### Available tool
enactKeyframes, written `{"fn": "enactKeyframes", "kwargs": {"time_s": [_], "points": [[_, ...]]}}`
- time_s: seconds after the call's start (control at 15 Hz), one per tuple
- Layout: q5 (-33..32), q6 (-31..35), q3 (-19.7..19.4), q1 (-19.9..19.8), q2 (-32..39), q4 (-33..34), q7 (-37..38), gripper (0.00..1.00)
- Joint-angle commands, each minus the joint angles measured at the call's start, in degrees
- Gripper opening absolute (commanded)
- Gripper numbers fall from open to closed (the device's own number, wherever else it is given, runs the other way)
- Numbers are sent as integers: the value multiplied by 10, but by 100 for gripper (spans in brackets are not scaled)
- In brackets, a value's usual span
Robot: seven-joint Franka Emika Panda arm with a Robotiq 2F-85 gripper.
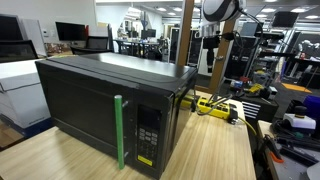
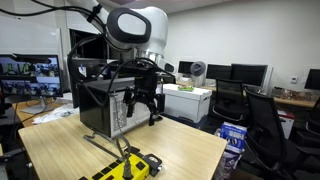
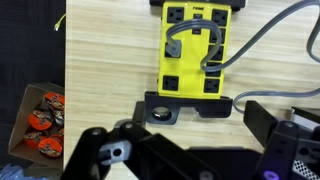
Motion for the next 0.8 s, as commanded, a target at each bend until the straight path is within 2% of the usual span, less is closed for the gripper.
{"fn": "enactKeyframes", "kwargs": {"time_s": [0.0, 0.27, 0.73], "points": [[2, -45, -23, 15, -43, -19, -59, 100], [-11, -59, -44, 19, -51, -27, -97, 100], [-17, -26, -65, 13, -35, -47, -319, 100]]}}
